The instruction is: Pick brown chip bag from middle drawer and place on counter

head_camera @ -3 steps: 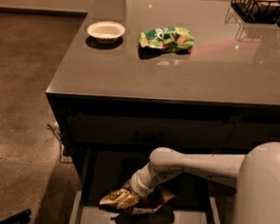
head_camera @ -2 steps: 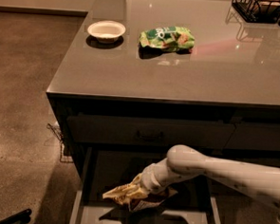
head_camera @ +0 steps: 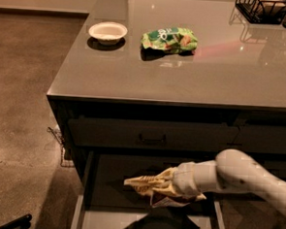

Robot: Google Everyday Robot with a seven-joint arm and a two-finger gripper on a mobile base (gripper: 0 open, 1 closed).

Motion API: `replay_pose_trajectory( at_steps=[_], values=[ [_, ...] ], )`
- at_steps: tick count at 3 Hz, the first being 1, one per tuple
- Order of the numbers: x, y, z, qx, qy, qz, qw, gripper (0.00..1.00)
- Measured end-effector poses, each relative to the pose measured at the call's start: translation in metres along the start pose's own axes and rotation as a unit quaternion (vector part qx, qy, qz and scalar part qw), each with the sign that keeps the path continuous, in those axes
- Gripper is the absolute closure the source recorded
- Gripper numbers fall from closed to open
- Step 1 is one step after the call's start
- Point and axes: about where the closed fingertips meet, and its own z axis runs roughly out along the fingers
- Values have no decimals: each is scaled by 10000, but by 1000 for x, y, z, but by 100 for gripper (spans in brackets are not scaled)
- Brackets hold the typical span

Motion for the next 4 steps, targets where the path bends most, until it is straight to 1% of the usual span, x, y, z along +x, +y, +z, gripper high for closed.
replay_pose_trajectory(
  at_steps=[1, 2, 3, 4],
  values=[
    [-22, -4, -57, 376, -102, -273, 9989, 100],
    [-22, -5, -64, 427, -119, -292, 9986, 100],
    [-32, -11, -74, 486, -251, -443, 9975, 100],
    [-70, -22, -129, 864, -429, -945, 9908, 100]
  ],
)
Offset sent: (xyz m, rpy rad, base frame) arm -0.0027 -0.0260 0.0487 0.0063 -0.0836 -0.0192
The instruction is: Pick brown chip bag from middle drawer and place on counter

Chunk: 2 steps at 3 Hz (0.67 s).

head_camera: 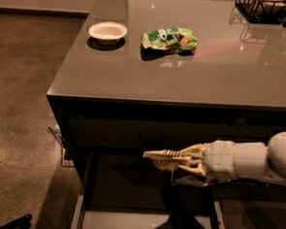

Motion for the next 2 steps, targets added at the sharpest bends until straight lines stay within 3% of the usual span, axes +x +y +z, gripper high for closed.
replay_pose_trajectory(
  at_steps=[1, 2],
  values=[
    [-45, -23, -56, 444, -11, -627, 9970, 100],
    [-97, -45, -109, 907, 128, -1337, 9868, 100]
  ],
)
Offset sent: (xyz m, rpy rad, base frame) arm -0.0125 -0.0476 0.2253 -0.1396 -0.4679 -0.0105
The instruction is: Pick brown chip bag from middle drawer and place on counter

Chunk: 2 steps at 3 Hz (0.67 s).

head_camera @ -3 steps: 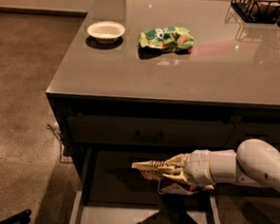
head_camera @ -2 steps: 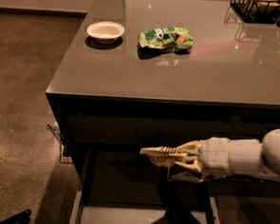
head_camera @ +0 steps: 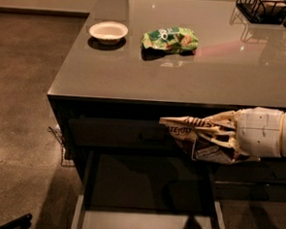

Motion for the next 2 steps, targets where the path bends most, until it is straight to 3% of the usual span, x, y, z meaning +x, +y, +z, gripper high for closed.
replay_pose_trajectory(
  at_steps=[1, 2],
  values=[
    [0, 0, 0, 0, 0, -1, 10000, 100],
    [-8, -22, -3, 86, 38, -321, 9994, 100]
  ],
)
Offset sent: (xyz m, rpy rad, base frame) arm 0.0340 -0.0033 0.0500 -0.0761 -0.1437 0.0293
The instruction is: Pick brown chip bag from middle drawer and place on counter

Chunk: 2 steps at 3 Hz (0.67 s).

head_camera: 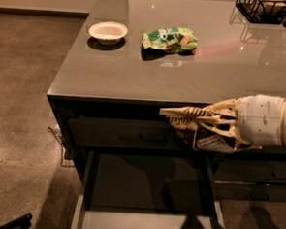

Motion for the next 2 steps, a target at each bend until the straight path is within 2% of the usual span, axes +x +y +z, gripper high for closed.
replay_pose_trajectory(
  at_steps=[1, 2],
  values=[
    [-25, -46, -12, 176, 161, -777, 9967, 100],
    [-66, -97, -24, 431, 244, -1677, 9846, 100]
  ],
)
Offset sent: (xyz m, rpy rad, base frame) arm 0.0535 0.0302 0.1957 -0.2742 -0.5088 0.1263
